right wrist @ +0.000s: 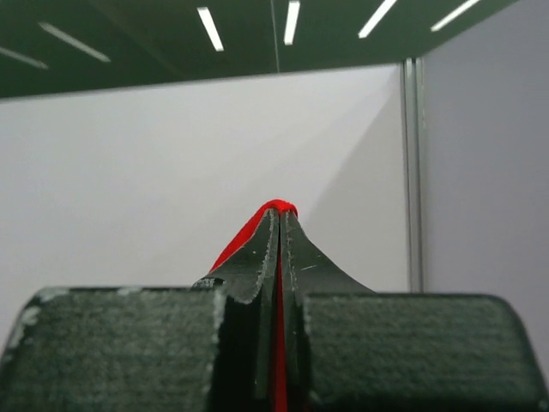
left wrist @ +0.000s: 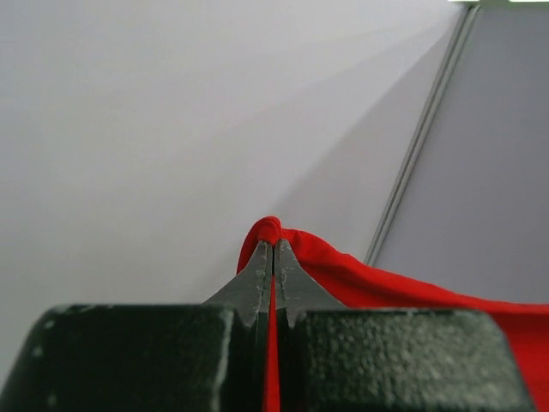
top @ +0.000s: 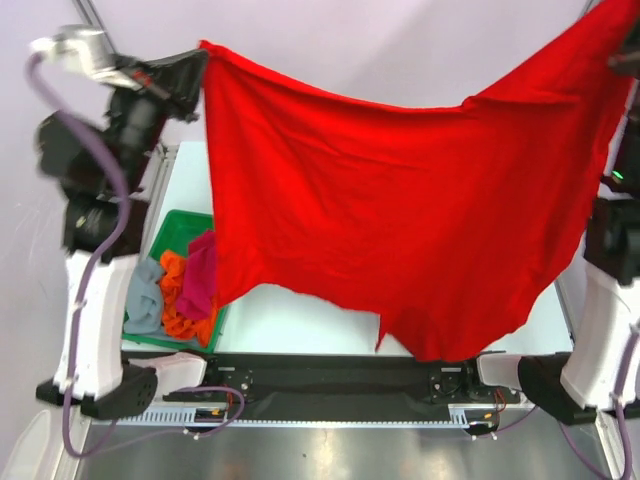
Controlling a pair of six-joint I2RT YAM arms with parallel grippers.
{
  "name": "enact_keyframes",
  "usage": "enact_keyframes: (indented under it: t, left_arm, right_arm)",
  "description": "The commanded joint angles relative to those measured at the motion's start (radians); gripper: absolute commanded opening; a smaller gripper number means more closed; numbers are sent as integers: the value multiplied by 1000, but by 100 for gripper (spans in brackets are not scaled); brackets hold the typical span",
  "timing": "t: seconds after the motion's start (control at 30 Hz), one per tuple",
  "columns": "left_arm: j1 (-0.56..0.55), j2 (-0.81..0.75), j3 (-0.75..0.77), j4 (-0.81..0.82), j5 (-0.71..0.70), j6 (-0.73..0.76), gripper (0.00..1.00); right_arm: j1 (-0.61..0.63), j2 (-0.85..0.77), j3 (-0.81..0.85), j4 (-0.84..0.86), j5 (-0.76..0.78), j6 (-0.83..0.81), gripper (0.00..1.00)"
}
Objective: Fold and stack the t-shirts
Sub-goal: Flatten the tshirt out
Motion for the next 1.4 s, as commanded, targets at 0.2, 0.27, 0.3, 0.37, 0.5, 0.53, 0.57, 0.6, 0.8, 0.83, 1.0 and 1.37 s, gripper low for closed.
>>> enact_keyframes:
  t: [0.2, 0.27, 0.3, 0.37, 0.5, 0.53, 0.57, 0.6, 0.8, 0.83, 1.0, 1.37]
  left_arm:
    - [-10, 273, -111, 28, -63, 19, 0]
    - [-9, 336, -134, 39, -57, 42, 0]
    - [-7, 389, -148, 58, -54, 41, 0]
    - [-4, 455, -181, 111, -40, 44, 0]
    - [11, 642, -152, 149, -25, 26, 0]
    - [14, 705, -142, 157, -25, 12, 0]
    - [22, 742, -114, 161, -23, 6, 0]
    - [27, 776, -93, 163, -14, -3, 0]
    - [47, 1008, 150, 99, -3, 1, 0]
    - [47, 1019, 189, 91, 1, 0, 0]
    - [47, 977, 251, 62, 28, -25, 0]
    - [44, 399, 15, 80, 72, -27, 0]
  right_arm:
    - [-86, 173, -305, 215, 43, 2, 0]
    - [-138, 215, -377, 232, -26, 76, 0]
    - [-173, 235, -388, 228, -45, 133, 0]
    - [-191, 312, -421, 231, -83, 164, 0]
    - [-209, 459, -454, 270, -126, 201, 0]
    - [-214, 488, -451, 272, -135, 210, 0]
    - [-215, 556, -437, 274, -141, 215, 0]
    - [-218, 582, -434, 283, -145, 221, 0]
    - [-226, 812, -275, 223, -189, 247, 0]
    - [-226, 821, -265, 220, -194, 252, 0]
    - [-231, 776, -202, 159, -192, 281, 0]
    - [-166, 215, -228, -84, -149, 227, 0]
